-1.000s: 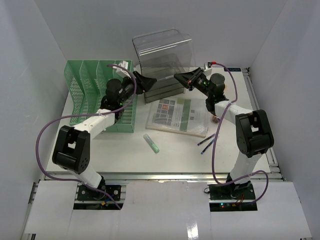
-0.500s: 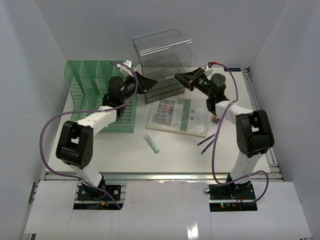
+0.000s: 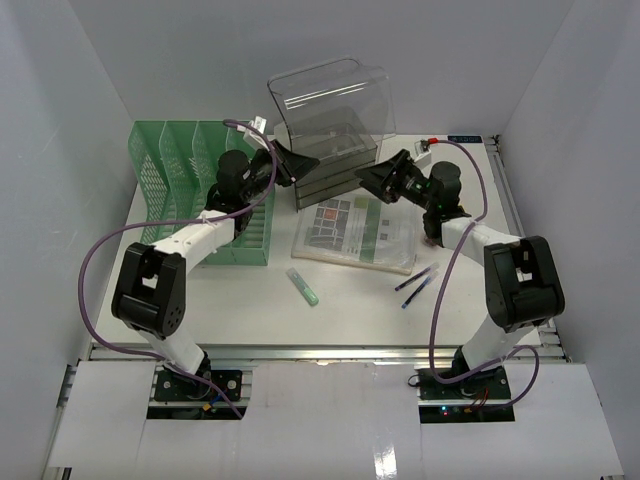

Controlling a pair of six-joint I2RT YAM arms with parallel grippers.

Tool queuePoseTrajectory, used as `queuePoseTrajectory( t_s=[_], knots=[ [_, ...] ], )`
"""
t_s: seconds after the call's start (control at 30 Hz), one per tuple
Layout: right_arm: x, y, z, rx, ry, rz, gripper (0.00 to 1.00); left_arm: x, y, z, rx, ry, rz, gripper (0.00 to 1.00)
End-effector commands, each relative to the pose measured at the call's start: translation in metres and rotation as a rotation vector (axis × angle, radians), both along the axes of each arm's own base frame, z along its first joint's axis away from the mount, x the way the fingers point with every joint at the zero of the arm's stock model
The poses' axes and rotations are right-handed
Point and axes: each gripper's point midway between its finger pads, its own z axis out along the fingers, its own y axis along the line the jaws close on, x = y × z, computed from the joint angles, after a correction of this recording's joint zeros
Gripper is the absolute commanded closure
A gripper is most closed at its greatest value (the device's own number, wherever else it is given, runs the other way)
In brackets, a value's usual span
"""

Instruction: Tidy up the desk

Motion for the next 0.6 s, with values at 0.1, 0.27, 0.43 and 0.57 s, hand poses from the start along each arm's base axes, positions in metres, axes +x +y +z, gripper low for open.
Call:
queuePoseTrajectory(
  t_s=[0.1, 0.27, 0.43, 0.57],
  knots=[
    [-0.017, -0.060, -0.038, -0.394, -0.203, -0.032, 0.28, -0.012, 0.021, 0.068, -0.087, -0.130, 0.045, 0.83],
    [-0.005, -0.125, -0.056, -0.727, -0.221, -0.135, 0.06, -0.016, 0.033, 0.085, -0.132, -0.138, 0.044, 0.83],
    [-0.003, -0.200, -0.102, -1.025, 0.076, -0.331, 0.10, -0.016, 0.039, 0.092, -0.155, -0.139, 0.030, 0.83],
    [-0.002, -0.229, -0.125, -1.083, 0.216, -0.420, 0.09, -0.017, 0.039, 0.096, -0.165, -0.138, 0.015, 0.83]
  ],
)
